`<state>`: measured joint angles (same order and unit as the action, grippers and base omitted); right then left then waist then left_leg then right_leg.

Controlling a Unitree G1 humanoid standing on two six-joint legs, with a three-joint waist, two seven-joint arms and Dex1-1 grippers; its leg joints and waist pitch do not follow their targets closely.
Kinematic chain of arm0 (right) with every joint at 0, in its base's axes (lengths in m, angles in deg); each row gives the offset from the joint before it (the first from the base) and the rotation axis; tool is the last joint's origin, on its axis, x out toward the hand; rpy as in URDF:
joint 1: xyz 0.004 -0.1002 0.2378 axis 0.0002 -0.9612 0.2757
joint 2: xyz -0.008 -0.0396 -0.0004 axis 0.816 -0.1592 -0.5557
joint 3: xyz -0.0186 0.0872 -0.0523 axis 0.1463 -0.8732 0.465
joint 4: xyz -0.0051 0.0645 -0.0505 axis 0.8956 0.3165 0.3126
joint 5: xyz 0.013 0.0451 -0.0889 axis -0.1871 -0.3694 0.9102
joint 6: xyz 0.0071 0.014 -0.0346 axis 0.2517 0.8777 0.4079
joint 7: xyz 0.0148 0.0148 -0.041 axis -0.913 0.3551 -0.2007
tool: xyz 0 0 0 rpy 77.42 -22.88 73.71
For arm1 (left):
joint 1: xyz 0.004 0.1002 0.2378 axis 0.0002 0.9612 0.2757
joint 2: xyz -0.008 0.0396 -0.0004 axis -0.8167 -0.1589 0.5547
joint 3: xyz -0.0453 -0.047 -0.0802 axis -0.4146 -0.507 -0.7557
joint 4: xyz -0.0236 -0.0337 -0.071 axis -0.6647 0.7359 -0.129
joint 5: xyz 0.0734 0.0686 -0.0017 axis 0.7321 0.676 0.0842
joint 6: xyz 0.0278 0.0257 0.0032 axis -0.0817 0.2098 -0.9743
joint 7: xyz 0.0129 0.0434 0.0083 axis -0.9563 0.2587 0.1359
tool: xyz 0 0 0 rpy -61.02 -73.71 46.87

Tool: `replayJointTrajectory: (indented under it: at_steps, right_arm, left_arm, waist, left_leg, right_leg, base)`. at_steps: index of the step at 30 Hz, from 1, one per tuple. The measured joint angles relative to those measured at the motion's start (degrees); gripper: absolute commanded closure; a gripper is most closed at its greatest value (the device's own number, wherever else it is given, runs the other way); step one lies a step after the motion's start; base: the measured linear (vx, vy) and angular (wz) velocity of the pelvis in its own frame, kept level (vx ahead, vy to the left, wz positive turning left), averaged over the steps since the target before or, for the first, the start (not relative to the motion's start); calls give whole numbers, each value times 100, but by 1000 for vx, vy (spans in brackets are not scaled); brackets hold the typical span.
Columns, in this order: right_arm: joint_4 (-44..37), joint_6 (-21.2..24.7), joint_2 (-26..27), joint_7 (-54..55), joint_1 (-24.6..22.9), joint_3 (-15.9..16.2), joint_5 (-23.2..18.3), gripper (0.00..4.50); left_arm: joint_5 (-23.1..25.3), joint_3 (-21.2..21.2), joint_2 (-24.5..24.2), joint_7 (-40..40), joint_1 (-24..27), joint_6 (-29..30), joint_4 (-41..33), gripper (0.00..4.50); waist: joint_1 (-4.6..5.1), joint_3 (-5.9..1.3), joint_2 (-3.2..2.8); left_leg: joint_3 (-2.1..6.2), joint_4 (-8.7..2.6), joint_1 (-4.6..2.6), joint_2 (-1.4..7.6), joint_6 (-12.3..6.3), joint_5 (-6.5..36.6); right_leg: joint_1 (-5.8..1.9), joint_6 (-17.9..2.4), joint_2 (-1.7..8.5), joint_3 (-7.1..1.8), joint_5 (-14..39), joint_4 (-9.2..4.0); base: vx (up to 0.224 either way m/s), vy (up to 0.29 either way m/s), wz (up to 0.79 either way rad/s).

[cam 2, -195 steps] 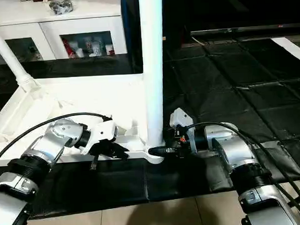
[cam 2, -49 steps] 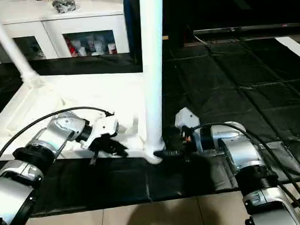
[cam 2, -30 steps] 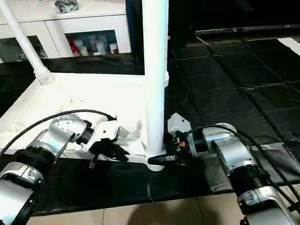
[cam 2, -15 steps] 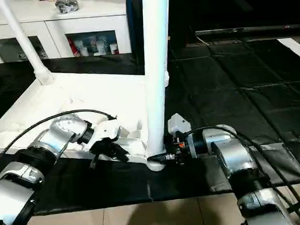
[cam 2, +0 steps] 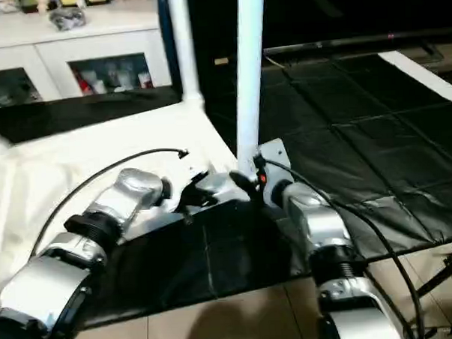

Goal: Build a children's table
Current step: Rotate leg to tighten

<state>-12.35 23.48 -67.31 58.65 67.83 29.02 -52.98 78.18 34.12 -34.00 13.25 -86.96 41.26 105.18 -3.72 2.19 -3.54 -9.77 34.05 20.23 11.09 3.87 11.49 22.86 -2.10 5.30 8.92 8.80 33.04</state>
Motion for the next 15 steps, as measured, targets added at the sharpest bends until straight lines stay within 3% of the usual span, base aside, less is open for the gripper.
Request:
replayJointTrajectory:
  at_steps: [8,11,15]
  right_arm:
    - [32,-200,30,-76,-3,34,67,63]
    - [-111,-228,-48,-466,-129,84,29,25]
    - [-385,-245,-321,-1249,-349,243,-105,8]
  left_arm:
    - [92,20,-43,-27,42,-55,-145,450]
    - [89,47,-192,-283,167,-219,-266,450]
    - [82,127,-437,-766,289,-510,-367,450]
  waist:
    - [-31,0,-2]
    - [-14,0,-2]
    - [-50,0,-2]
  left_leg:
    - [-2,-21,16,-1,-17,-8]
    - [-2,-23,15,0,-17,-8]
    - [-2,-21,17,0,-17,-8]
  right_leg:
    - [23,-9,0,-2,6,0]
    - [23,-8,-1,-1,6,0]
    - [23,-8,-1,-2,6,-1]
  base:
    - [0,0,0]
    - [0,0,0]
    - [0,0,0]
